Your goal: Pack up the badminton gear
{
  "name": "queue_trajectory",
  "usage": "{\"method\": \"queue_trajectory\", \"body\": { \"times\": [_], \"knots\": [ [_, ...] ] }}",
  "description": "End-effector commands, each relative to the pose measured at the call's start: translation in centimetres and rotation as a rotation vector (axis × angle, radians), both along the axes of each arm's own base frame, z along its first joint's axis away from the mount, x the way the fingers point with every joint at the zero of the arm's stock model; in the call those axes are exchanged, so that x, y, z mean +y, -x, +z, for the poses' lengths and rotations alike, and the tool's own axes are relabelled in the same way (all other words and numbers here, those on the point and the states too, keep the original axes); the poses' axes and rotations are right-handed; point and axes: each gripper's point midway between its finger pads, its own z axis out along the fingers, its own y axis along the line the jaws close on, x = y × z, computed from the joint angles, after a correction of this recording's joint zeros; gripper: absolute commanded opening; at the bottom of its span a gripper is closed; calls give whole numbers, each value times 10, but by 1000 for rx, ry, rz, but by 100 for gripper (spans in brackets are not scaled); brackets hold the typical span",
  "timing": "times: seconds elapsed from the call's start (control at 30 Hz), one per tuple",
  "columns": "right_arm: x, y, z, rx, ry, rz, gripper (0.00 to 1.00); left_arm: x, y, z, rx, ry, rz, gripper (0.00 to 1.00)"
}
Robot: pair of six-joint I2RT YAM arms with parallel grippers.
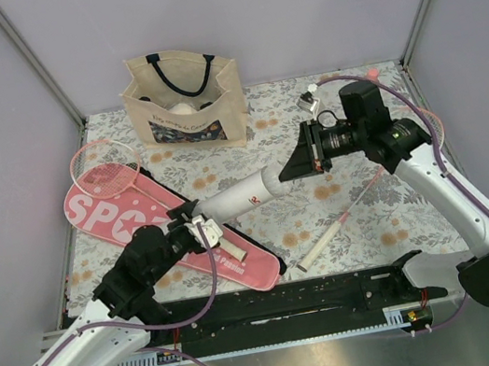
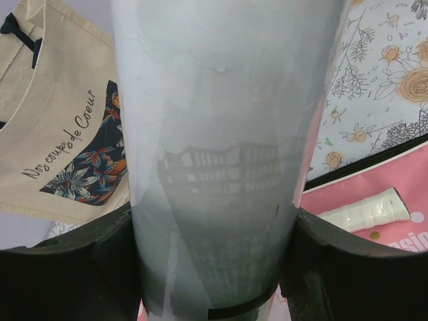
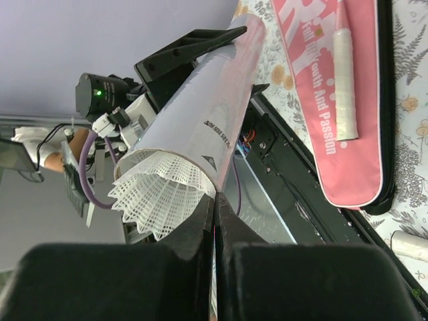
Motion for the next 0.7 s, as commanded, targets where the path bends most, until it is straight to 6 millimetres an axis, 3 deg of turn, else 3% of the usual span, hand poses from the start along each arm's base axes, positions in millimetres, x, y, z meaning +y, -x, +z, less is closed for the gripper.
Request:
{"method": "queue_trajectory", "body": {
  "times": [0.0, 0.37, 0.47, 0.6, 0.67],
  "knots": [
    [8, -7, 14, -75, 34, -43, 0, -12, -3, 39, -105, 79, -42, 56],
    [21, -22, 5, -83, 103, -117, 0, -12, -6, 31, -108, 42, -40, 55],
    [18, -24, 4, -93, 137, -138, 0, -5, -12, 30, -120, 11, 11, 54],
    [16, -23, 15, -128, 125, -151, 20, -2, -14, 29, -127, -8, 26, 54],
    [13, -23, 18, -144, 125, -171, 21, -2, -14, 30, -125, -6, 25, 54]
  ]
}}
